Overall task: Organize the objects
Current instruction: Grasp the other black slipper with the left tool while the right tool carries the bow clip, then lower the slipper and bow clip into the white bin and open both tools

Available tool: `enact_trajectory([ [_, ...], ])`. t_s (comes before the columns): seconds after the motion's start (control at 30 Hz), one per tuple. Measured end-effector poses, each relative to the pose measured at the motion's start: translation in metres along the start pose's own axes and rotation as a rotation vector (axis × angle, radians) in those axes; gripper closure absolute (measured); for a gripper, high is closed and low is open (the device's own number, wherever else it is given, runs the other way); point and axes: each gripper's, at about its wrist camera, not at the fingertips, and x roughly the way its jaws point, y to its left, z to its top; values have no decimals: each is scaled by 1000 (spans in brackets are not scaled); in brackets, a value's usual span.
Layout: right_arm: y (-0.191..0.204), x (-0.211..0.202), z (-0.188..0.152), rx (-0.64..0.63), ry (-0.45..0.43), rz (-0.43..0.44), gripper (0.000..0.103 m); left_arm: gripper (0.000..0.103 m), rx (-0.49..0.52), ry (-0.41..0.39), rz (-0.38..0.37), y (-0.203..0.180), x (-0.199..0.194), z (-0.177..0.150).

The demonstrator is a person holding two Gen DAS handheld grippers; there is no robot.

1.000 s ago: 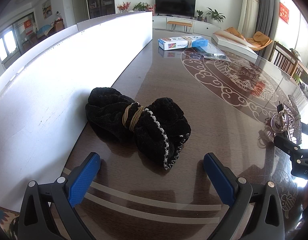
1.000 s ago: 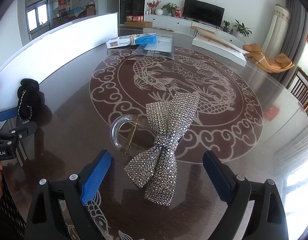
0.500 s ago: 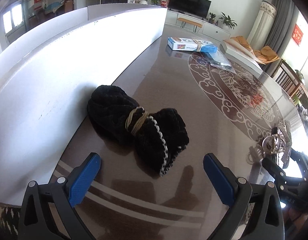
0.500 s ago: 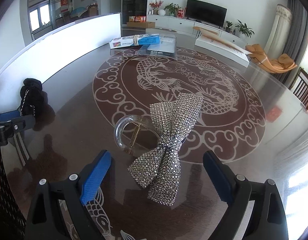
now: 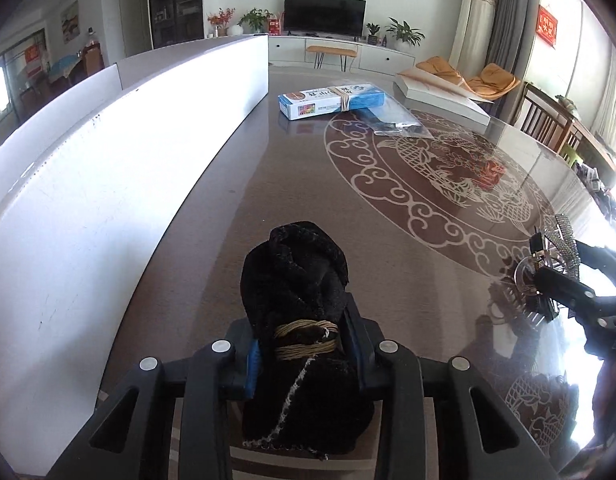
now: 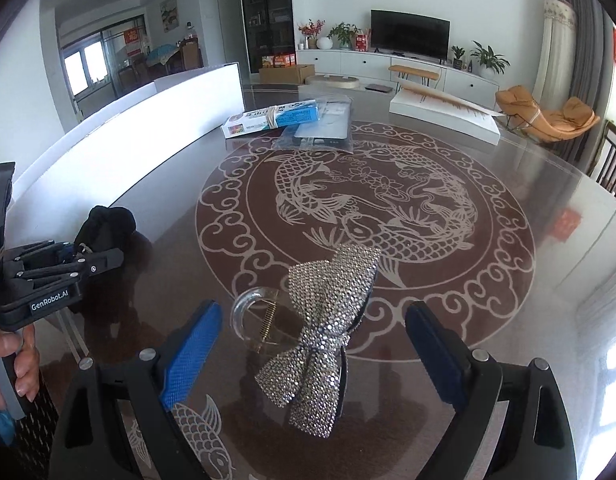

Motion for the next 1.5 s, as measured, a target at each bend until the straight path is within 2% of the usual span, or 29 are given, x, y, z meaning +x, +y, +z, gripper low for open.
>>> enact_trajectory([
  [0.03,1,2,2,1,29,-22,46,70,-17,-11,-13,3,-7,1],
  [0.17,1,-10,5,44,37,-14,46,70,-83,-86,-53,17,-45,14],
  [0.27,8,-27,19,51,-9,36,46,70,-146,-142,-78,36,-78,29],
  [0.33,22,-38,40,36,-47,85,46,70,-183,-188,-64,57,-101,42],
  [0.43,59,-48,82,-19,-106,171,46,69,-250,-219,8,102,-123,60],
  [0.5,94,-50,111,-66,-142,238,46,69,-290,-200,86,136,-122,65],
  [0.57,133,-48,139,-106,-168,317,46,70,-327,-147,168,169,-112,66],
  [0.67,197,-38,173,-171,-173,421,46,70,-353,-70,251,205,-91,61],
  [0.8,270,-3,194,-231,-91,492,46,69,-352,-21,306,226,-74,56],
  [0.97,310,37,188,-234,45,533,44,60,-335,-3,340,229,-63,52],
  [1.0,314,40,186,-242,53,530,41,52,-334,-1,348,231,-62,51],
  [1.03,316,39,184,-252,48,521,32,41,-339,-3,355,232,-62,50],
  [1.13,309,28,180,-265,-8,502,20,27,-362,-39,381,235,-70,49],
  [1.2,300,20,178,-261,-36,485,17,21,-377,-48,374,239,-73,49],
  [1.33,267,11,166,-246,-65,438,16,21,-393,-66,356,235,-80,47],
  [1.43,229,9,147,-240,-88,360,15,21,-381,-84,364,220,-88,47],
  [1.5,196,9,125,-232,-101,289,15,20,-374,-126,344,206,-99,46],
])
